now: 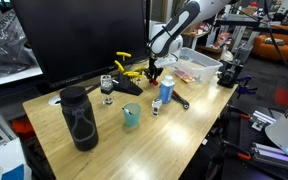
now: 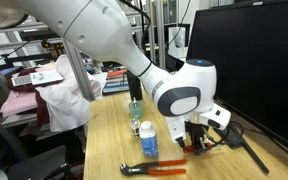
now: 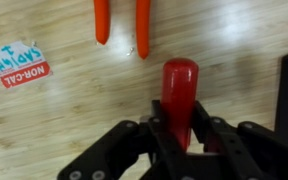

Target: Pick the screwdriver on the table and put it in the storage box

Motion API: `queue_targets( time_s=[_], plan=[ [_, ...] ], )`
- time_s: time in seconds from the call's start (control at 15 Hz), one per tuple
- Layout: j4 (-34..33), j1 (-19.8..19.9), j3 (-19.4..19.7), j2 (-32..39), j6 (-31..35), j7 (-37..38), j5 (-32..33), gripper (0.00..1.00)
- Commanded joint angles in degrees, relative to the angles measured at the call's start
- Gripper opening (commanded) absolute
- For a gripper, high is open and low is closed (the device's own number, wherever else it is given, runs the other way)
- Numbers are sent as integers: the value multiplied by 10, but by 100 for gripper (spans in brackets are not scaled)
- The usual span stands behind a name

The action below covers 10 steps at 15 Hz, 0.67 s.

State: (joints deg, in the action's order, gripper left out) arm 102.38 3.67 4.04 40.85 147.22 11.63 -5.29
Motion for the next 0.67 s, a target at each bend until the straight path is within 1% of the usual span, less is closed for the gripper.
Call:
queue_targets(
  time_s=[0.0,0.33,0.47,0.6],
  plan=[
    [72,13,-19,-70,28,-33,-20,8],
    [168,20,-25,-148,62,-28,-64,8],
    [200,16,-13,-169,79,-8,-76,8],
    [231,8,0,-190,113,9,-75,8]
  ],
)
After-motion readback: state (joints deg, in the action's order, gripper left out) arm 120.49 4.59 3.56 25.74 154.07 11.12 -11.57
